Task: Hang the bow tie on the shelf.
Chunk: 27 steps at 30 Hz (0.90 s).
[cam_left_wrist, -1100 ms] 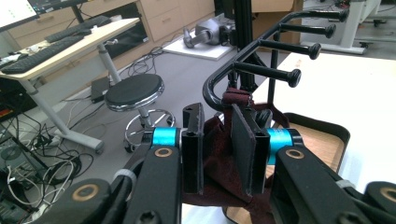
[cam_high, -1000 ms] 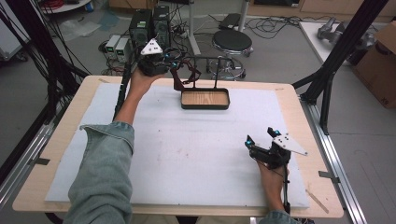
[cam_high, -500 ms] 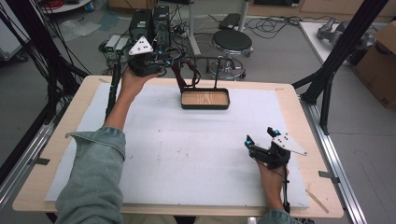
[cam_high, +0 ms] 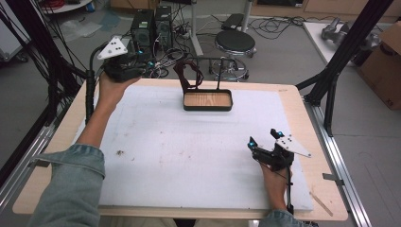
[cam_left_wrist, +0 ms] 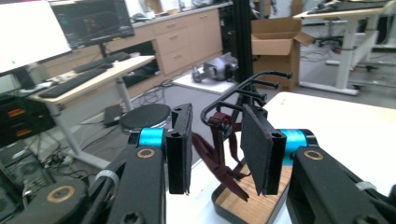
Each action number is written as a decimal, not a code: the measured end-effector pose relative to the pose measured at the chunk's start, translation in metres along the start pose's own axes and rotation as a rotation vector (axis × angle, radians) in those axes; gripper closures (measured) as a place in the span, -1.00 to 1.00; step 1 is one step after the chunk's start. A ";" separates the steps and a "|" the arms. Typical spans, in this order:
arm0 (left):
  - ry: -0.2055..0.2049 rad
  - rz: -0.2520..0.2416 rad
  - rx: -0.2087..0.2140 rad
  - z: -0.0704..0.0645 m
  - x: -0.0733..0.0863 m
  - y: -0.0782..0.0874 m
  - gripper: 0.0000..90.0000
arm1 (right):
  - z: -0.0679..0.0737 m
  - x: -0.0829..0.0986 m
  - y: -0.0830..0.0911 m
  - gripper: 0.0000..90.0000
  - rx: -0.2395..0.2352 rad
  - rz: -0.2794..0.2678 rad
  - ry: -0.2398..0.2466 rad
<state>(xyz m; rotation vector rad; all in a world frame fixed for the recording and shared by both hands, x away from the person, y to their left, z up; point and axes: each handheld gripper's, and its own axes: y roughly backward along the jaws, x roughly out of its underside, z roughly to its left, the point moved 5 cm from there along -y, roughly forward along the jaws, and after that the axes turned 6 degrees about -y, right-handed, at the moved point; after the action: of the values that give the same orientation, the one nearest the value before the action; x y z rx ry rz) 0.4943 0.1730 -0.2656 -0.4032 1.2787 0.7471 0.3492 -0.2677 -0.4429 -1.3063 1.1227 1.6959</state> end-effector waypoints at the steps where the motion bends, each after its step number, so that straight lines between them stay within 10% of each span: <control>1: 0.003 0.004 -0.004 0.000 0.000 0.006 0.37 | 0.000 0.000 0.000 -0.75 0.000 0.000 0.000; 27: 0.086 -0.029 -0.109 -0.022 0.029 0.128 0.00 | 0.000 0.000 0.000 -0.75 0.009 0.005 0.004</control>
<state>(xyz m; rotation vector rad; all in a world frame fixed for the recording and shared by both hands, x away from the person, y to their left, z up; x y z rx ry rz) 0.3921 0.2572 -0.2830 -0.5464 1.3136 0.7837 0.3489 -0.2681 -0.4433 -1.3024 1.1360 1.6909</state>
